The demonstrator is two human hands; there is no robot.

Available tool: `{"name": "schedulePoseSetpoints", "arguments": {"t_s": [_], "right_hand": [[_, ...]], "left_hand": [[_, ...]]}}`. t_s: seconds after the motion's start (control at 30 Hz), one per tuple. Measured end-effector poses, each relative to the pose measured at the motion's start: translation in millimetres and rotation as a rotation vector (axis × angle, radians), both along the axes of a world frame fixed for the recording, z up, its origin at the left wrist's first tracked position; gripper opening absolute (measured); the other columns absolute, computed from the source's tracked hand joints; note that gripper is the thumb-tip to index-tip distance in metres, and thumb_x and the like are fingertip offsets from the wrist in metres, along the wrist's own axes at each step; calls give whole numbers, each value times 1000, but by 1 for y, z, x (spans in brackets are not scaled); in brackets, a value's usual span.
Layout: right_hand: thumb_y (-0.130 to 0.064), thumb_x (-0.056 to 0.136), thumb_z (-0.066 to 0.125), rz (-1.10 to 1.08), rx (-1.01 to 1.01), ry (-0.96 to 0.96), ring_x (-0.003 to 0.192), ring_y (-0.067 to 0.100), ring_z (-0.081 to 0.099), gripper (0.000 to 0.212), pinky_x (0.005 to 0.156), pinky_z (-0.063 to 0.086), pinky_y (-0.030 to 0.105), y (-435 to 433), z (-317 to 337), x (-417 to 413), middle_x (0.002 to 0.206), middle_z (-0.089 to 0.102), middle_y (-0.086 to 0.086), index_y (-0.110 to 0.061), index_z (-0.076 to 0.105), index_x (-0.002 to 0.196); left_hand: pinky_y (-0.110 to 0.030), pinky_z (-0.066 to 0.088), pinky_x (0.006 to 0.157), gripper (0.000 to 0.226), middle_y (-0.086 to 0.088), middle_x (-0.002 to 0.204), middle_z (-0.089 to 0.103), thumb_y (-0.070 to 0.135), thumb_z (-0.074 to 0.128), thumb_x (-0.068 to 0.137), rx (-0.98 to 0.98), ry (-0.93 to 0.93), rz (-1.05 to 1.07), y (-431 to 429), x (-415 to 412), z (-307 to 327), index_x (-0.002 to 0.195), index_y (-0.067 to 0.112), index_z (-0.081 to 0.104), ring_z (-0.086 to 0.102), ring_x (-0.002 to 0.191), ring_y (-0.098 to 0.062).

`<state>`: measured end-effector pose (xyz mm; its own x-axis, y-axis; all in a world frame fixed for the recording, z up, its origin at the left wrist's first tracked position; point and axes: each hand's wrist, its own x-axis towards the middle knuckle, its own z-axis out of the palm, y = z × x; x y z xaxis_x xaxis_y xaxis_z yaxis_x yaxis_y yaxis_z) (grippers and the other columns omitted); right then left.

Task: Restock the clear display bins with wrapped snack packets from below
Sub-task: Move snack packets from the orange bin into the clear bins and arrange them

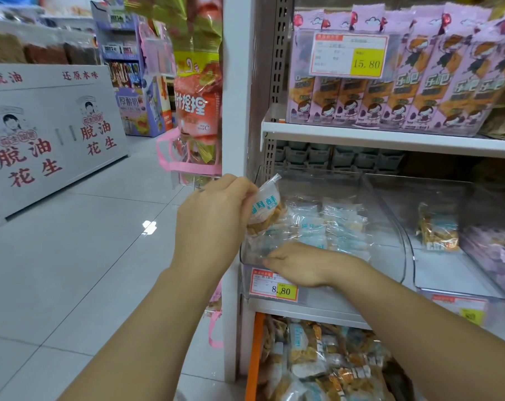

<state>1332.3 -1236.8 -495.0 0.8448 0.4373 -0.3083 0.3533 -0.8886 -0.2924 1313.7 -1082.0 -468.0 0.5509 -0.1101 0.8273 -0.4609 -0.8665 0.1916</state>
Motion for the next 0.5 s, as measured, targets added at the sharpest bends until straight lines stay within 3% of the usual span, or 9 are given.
{"name": "schedulePoseSetpoints", "arguments": {"t_s": [0.1, 0.17, 0.27, 0.37, 0.43, 0.5], "right_hand": [[-27, 105, 16, 6, -51, 30, 114, 30, 48, 46, 99, 38, 35, 4, -4, -2, 125, 53, 18, -1, 51, 120], [-28, 105, 17, 10, -36, 42, 123, 28, 44, 46, 105, 34, 35, -1, -5, -2, 139, 47, 14, -5, 47, 130], [-28, 102, 34, -41, 103, 56, 115, 19, 49, 33, 98, 36, 27, -19, 0, -5, 128, 55, 0, -15, 57, 122], [-43, 92, 54, -219, 273, -7, 92, 19, 63, 27, 81, 48, 31, -38, 6, -7, 98, 65, -1, -20, 62, 104], [-49, 89, 56, -285, 243, 78, 76, 12, 62, 36, 65, 46, 25, -40, 7, -12, 93, 61, -2, -20, 51, 110], [-49, 90, 55, -304, 235, 207, 79, 11, 65, 52, 69, 50, 24, -36, 1, -12, 104, 59, -1, -19, 38, 128]], "left_hand": [[-27, 39, 49, 10, 3, 76, 67, 24, 58, 82, 4, 3, 2, 0, 1, -1, 81, 20, 67, 62, 64, -23], [-26, 39, 49, 10, 3, 76, 67, 24, 58, 82, 9, 3, 3, 1, 1, -2, 81, 19, 67, 62, 63, -23], [-25, 38, 50, 11, 4, 76, 67, 25, 58, 82, 11, 7, -7, 1, -1, -2, 80, 20, 67, 62, 63, -23], [-24, 34, 50, 11, 4, 75, 67, 25, 57, 82, 19, 7, -8, 2, -2, -2, 80, 20, 67, 62, 62, -22], [-23, 33, 49, 12, 4, 76, 67, 26, 57, 82, 18, 14, -4, 3, -1, -3, 81, 20, 68, 62, 63, -21], [-22, 31, 48, 13, 5, 77, 67, 26, 56, 82, 12, 25, 0, 3, -1, -3, 81, 21, 68, 62, 63, -21]]}}
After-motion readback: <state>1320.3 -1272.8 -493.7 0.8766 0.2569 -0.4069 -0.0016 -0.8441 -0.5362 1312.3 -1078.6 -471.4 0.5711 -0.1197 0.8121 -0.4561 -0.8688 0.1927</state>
